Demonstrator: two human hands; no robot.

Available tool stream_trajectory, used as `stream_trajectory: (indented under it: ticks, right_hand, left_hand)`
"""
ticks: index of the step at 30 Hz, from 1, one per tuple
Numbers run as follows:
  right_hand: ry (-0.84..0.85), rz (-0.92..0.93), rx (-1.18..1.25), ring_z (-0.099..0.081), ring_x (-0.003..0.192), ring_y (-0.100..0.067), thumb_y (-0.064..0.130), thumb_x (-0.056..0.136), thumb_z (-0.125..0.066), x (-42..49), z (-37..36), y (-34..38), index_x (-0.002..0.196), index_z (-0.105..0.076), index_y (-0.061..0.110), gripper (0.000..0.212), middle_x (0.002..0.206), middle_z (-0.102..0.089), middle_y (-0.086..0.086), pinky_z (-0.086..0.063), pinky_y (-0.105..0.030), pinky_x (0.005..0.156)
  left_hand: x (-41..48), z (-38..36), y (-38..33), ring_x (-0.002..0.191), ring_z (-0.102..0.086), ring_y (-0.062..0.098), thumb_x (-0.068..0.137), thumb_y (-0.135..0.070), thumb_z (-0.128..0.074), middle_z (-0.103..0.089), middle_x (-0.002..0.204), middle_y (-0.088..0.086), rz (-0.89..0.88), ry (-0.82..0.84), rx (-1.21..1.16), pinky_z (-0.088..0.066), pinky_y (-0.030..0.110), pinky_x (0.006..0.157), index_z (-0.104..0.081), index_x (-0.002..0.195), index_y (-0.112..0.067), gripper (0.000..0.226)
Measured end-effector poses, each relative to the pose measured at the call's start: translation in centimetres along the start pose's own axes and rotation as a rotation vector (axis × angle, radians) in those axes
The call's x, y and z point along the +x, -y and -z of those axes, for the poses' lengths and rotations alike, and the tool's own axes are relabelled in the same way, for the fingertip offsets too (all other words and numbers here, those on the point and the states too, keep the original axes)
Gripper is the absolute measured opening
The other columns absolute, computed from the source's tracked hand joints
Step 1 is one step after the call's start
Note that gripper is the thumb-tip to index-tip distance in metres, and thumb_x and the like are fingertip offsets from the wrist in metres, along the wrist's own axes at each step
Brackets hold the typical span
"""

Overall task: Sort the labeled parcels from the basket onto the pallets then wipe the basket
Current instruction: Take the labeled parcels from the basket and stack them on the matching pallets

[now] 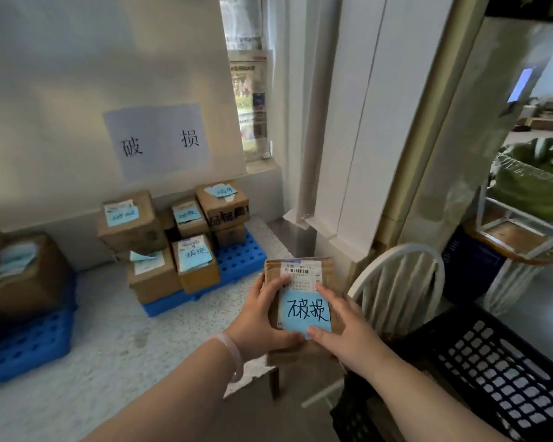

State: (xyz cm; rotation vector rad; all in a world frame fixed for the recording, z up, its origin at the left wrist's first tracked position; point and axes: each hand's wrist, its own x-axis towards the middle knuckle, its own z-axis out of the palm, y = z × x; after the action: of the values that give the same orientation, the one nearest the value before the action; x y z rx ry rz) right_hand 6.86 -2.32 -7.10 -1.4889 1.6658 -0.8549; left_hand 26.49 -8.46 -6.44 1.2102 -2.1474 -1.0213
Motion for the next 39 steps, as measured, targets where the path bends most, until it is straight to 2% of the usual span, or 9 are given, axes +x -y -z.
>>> stream_trajectory:
  ticks: [4,7,10,15,20,26,29,35,39]
  right_hand:
    - [0.04,0.036,-0.024,-0.036,0.13,-0.014,0.037,0.085,-0.074,2.7,-5.6,4.1,0.142,-0.028,0.059,0.076,0.14,-0.023,0.012,-0.047,-0.028,0.101]
    - [0.078,0.059,-0.018,-0.035,0.125,-0.008,0.037,0.085,-0.074,4.3,-9.9,6.5,0.141,-0.028,0.059,0.076,0.135,-0.022,0.015,-0.046,-0.016,0.09]
    - [0.098,0.051,0.028,-0.038,0.124,-0.008,0.033,0.083,-0.076,5.6,-13.5,8.0,0.141,-0.032,0.058,0.077,0.137,-0.027,0.01,-0.051,-0.024,0.094]
    - [0.134,0.03,0.04,-0.037,0.124,-0.008,0.028,0.082,-0.078,7.4,-16.4,10.1,0.138,-0.034,0.058,0.077,0.142,-0.023,0.014,-0.049,-0.013,0.08]
    - [0.133,0.019,0.017,-0.035,0.13,-0.012,0.03,0.082,-0.078,10.0,-17.5,10.9,0.14,-0.035,0.057,0.077,0.148,-0.021,0.011,-0.05,-0.025,0.095]
    - [0.18,0.013,0.01,-0.033,0.124,-0.007,0.029,0.083,-0.077,14.1,-18.5,10.7,0.139,-0.035,0.056,0.075,0.139,-0.023,0.014,-0.044,-0.017,0.089]
    - [0.196,0.031,0.005,-0.035,0.126,-0.011,0.03,0.083,-0.077,17.4,-17.9,11.2,0.136,-0.034,0.059,0.074,0.138,-0.026,0.012,-0.046,-0.017,0.087]
    - [0.187,0.092,-0.032,-0.034,0.133,-0.015,0.034,0.083,-0.077,25.3,-15.0,13.1,0.14,-0.033,0.059,0.075,0.143,-0.026,0.01,-0.046,-0.04,0.105]
    - [0.207,0.101,-0.03,-0.04,0.126,-0.014,0.029,0.083,-0.077,30.9,-12.1,14.7,0.143,-0.037,0.05,0.074,0.139,-0.032,0.007,-0.049,-0.027,0.092]
  left_hand:
    - [-1.7,5.7,4.3,0.141,-0.001,0.004,0.071,-0.033,-0.085,0.002,0.159,-0.005,0.045,-0.046,-0.001,-0.013,0.018,0.11,-0.019,0.13,-0.058,0.093]
    - [-3.1,9.3,7.4,0.147,0.001,0.012,0.07,-0.037,-0.085,0.005,0.159,-0.008,0.099,-0.068,-0.008,-0.015,0.025,0.113,-0.017,0.126,-0.065,0.093]
    - [-4.2,12.1,10.1,0.145,-0.008,0.018,0.069,-0.038,-0.086,0.004,0.154,-0.009,0.135,-0.097,-0.002,-0.022,0.029,0.116,-0.018,0.123,-0.067,0.092]
    - [-5.1,14.4,12.8,0.132,-0.017,0.014,0.068,-0.039,-0.086,0.0,0.146,-0.011,0.17,-0.143,-0.033,-0.029,0.025,0.111,-0.019,0.121,-0.068,0.09]
    - [-4.2,15.5,14.6,0.129,-0.018,0.01,0.068,-0.037,-0.086,-0.003,0.149,-0.008,0.205,-0.213,-0.094,-0.028,0.022,0.109,-0.023,0.131,-0.059,0.092]
    - [-1.8,16.3,16.3,0.127,-0.024,0.009,0.071,-0.033,-0.085,-0.011,0.145,-0.008,0.261,-0.229,-0.141,-0.031,0.014,0.099,-0.019,0.134,-0.056,0.093]
    - [0.8,17.4,16.5,0.129,-0.023,0.009,0.071,-0.034,-0.084,-0.011,0.145,-0.01,0.281,-0.254,-0.15,-0.034,0.019,0.105,-0.019,0.134,-0.057,0.094]
    - [8.1,20.2,15.5,0.137,-0.024,0.013,0.074,-0.034,-0.082,-0.008,0.153,-0.011,0.289,-0.312,-0.147,-0.035,0.034,0.114,-0.018,0.144,-0.05,0.097]
    - [13.4,21.2,14.7,0.143,-0.018,0.015,0.076,-0.038,-0.08,-0.003,0.157,-0.013,0.311,-0.315,-0.179,-0.031,0.039,0.116,-0.013,0.15,-0.045,0.1]
